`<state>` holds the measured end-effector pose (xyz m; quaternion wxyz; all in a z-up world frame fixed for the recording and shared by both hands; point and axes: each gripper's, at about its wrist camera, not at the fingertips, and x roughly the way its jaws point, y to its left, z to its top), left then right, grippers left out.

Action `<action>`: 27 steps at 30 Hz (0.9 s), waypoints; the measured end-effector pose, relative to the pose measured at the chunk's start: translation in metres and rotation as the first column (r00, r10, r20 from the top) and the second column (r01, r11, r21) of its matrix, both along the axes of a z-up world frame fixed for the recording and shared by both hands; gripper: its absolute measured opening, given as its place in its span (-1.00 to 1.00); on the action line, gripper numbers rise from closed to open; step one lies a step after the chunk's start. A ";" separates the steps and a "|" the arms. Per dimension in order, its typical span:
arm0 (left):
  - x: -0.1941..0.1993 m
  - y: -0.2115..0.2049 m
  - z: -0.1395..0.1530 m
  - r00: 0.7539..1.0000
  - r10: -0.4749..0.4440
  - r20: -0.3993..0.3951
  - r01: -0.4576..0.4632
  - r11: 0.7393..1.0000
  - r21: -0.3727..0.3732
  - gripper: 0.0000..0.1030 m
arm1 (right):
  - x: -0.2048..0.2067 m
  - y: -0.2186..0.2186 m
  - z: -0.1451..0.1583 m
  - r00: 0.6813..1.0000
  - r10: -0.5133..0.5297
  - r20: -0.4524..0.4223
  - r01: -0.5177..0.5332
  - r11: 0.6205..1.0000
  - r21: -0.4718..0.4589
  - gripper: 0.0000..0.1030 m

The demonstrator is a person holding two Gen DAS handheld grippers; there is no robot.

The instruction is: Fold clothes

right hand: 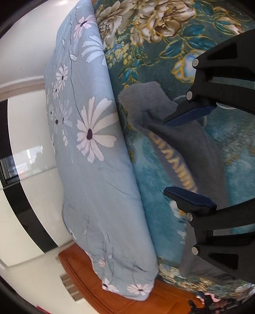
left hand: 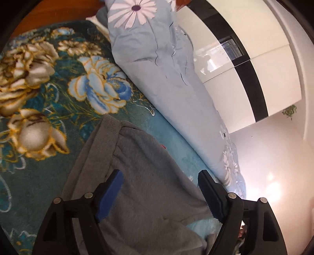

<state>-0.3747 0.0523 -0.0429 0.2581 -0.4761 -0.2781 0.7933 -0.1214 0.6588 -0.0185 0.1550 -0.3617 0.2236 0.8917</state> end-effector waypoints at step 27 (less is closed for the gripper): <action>0.093 -0.035 -0.108 0.966 0.156 0.204 -0.176 0.981 0.082 -0.36 | 0.087 -0.191 -0.089 0.928 0.225 0.299 -0.230 0.973 -0.016 -0.48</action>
